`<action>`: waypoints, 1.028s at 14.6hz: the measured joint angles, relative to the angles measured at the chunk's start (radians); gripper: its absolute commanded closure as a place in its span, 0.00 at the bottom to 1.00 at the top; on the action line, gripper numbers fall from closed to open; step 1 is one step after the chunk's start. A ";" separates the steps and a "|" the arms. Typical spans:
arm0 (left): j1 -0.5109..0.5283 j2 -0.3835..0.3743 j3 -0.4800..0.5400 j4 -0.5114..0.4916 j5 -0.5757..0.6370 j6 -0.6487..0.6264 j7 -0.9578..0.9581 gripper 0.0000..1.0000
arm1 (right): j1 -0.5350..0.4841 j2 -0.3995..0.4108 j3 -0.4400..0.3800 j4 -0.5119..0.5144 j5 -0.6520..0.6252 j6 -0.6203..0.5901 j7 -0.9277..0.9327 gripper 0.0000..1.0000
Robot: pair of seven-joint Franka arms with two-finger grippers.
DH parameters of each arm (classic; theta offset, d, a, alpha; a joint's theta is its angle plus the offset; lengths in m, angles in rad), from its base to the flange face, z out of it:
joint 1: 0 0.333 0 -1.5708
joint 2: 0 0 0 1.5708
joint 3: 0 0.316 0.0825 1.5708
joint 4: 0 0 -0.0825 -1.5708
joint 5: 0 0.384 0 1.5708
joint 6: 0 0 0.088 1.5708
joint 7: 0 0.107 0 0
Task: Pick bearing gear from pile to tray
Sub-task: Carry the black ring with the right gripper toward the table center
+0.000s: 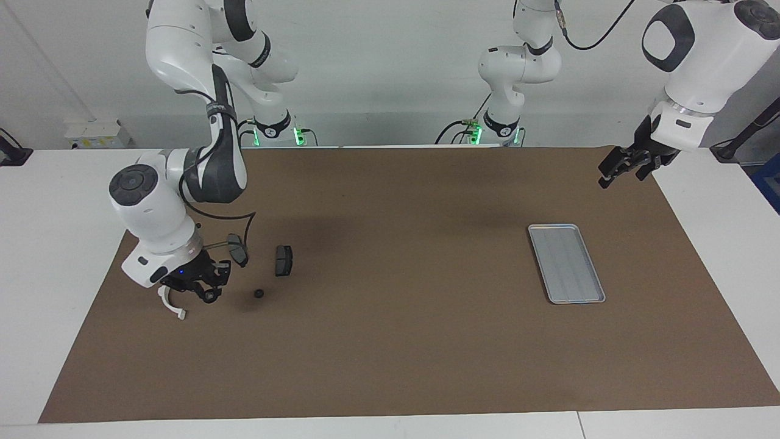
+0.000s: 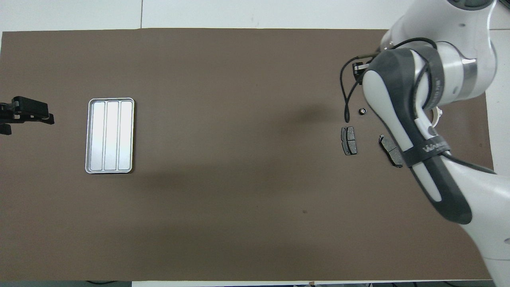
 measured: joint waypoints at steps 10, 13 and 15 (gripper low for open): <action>0.000 0.000 0.000 0.000 0.000 0.000 0.000 0.00 | 0.375 0.062 0.001 0.063 0.005 0.051 0.401 1.00; 0.000 0.000 0.000 0.000 0.000 0.000 0.000 0.00 | 0.380 0.090 0.001 -0.011 0.005 0.158 0.401 1.00; 0.000 0.000 0.000 0.000 0.000 0.000 0.000 0.00 | 0.384 0.103 0.001 -0.062 0.005 0.232 0.401 1.00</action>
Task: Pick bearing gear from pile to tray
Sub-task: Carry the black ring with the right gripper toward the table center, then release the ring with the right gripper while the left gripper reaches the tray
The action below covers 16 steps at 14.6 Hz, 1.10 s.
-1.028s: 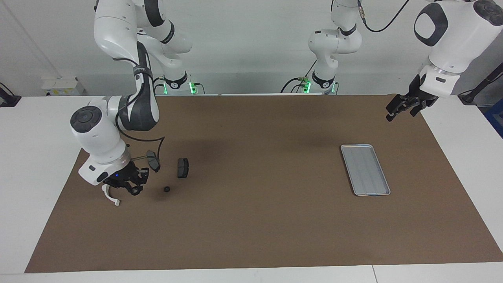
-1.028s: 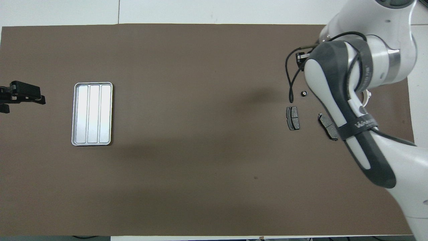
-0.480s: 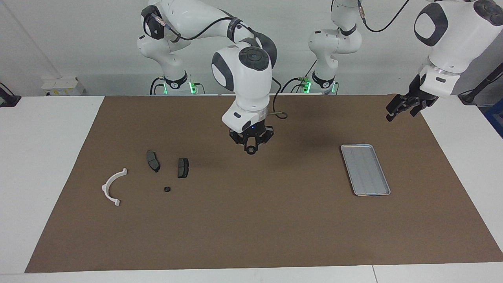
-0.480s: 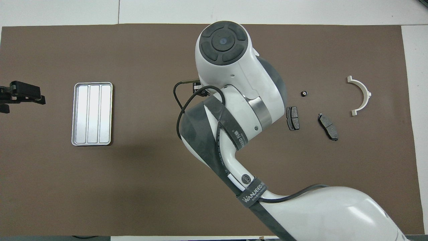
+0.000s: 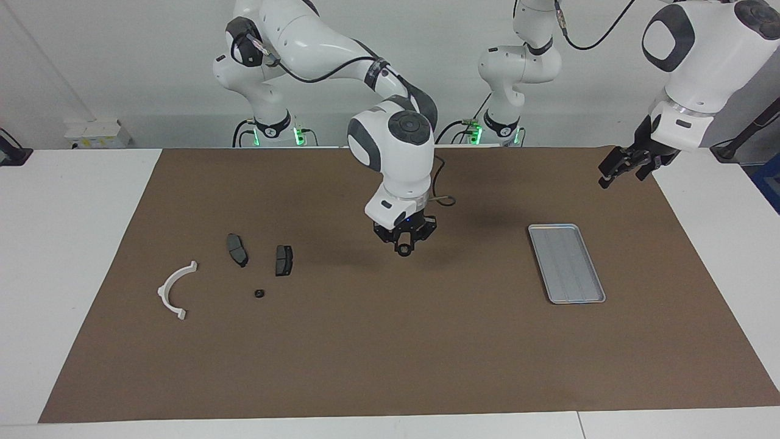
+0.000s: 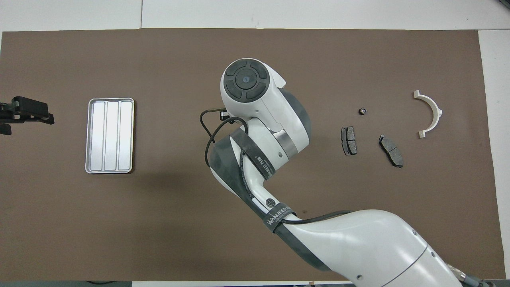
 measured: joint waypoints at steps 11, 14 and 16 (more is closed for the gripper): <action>-0.008 0.000 -0.015 0.000 -0.001 0.000 0.000 0.00 | 0.011 0.038 -0.001 -0.184 0.000 0.199 0.000 1.00; -0.008 0.000 -0.015 0.000 -0.001 -0.008 0.000 0.00 | 0.012 0.038 -0.001 -0.210 0.000 0.225 0.000 1.00; -0.008 0.000 -0.015 0.000 -0.001 -0.008 0.000 0.00 | 0.012 0.038 -0.001 -0.222 0.000 0.241 0.000 0.44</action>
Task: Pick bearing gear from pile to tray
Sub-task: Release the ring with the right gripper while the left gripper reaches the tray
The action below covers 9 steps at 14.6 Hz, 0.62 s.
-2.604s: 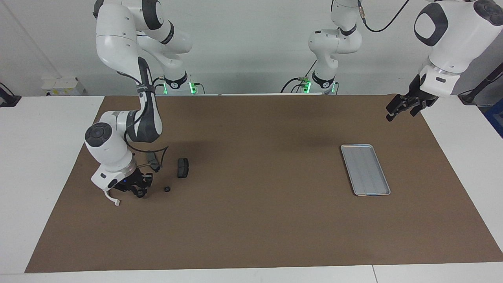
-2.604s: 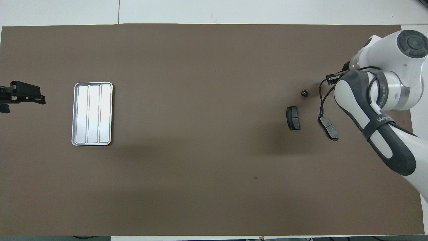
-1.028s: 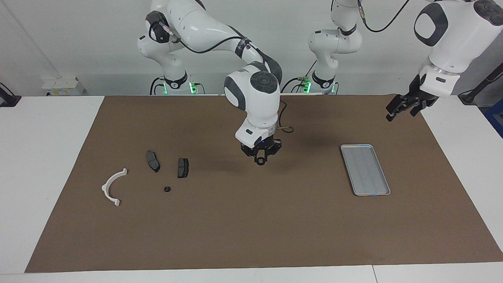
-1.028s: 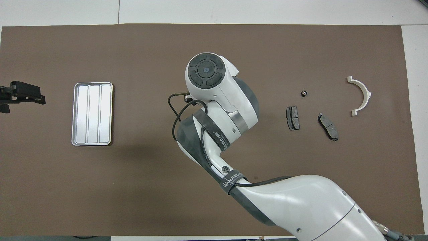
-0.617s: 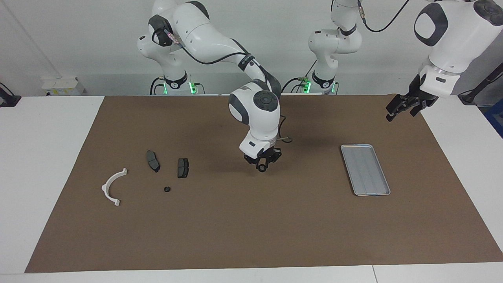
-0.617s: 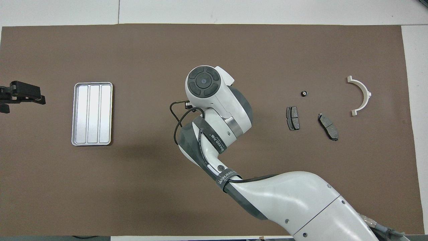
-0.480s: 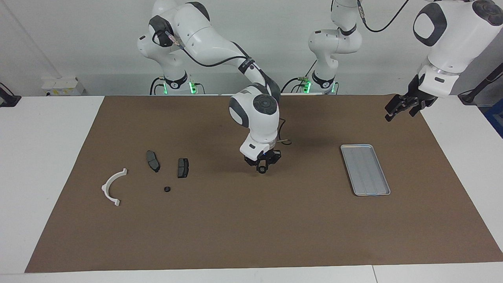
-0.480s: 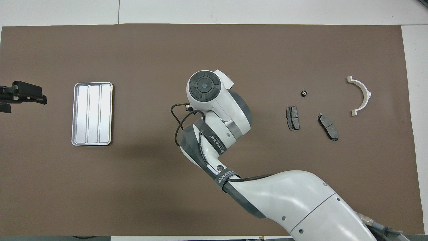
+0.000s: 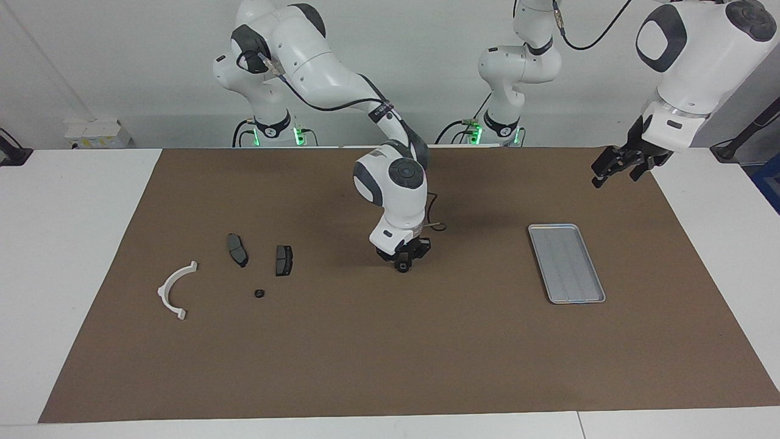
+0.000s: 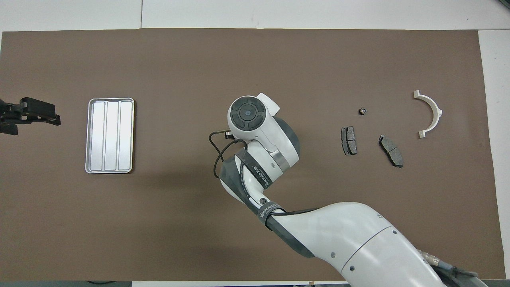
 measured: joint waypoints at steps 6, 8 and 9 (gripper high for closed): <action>0.000 0.000 0.000 0.000 0.000 0.001 -0.009 0.00 | -0.004 -0.012 -0.009 0.011 0.002 -0.053 0.015 0.00; -0.001 0.000 0.000 0.000 0.000 0.010 -0.048 0.00 | -0.034 -0.033 -0.021 0.061 0.000 -0.136 -0.003 0.00; -0.004 0.000 -0.001 -0.002 -0.001 0.022 -0.085 0.00 | -0.072 -0.055 -0.023 0.086 0.000 -0.167 -0.051 0.00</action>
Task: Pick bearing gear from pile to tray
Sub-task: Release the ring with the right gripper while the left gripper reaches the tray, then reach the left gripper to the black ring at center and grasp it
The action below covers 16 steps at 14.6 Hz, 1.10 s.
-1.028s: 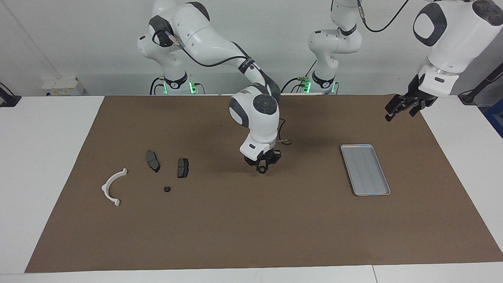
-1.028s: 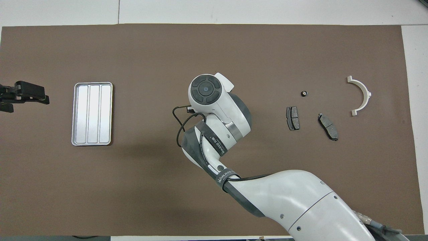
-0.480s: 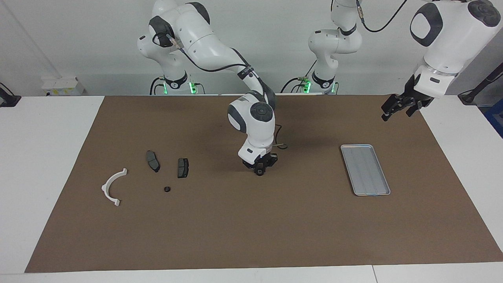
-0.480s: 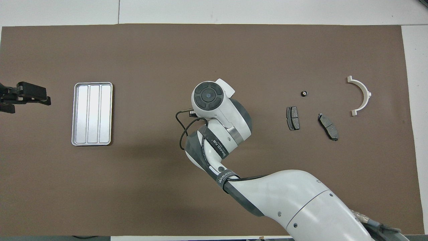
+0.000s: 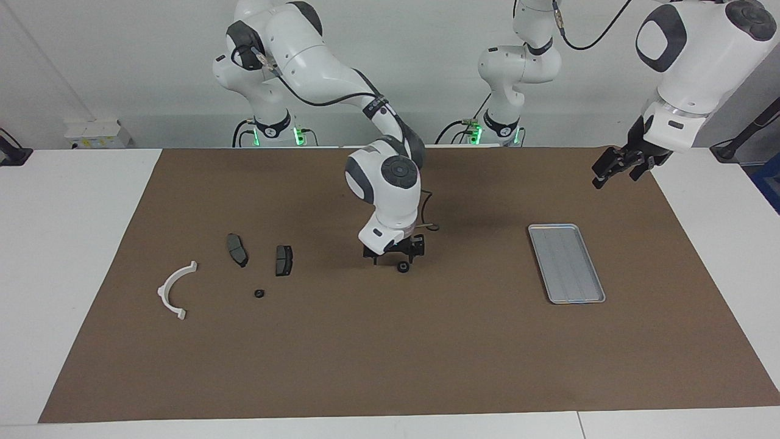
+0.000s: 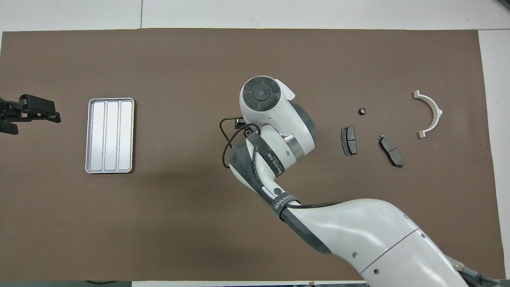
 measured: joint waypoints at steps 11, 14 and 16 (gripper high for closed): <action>-0.304 0.099 -0.012 -0.091 -0.056 0.176 -0.444 0.00 | -0.431 -0.079 0.003 -0.014 0.003 -0.028 -0.603 0.08; -0.395 0.181 -0.013 -0.090 -0.096 0.279 -0.607 0.00 | -0.447 -0.083 0.004 -0.096 0.003 0.048 -0.625 0.08; -0.467 0.269 -0.014 -0.057 -0.104 0.324 -0.684 0.00 | -0.447 -0.092 0.008 -0.160 0.003 0.094 -0.626 0.08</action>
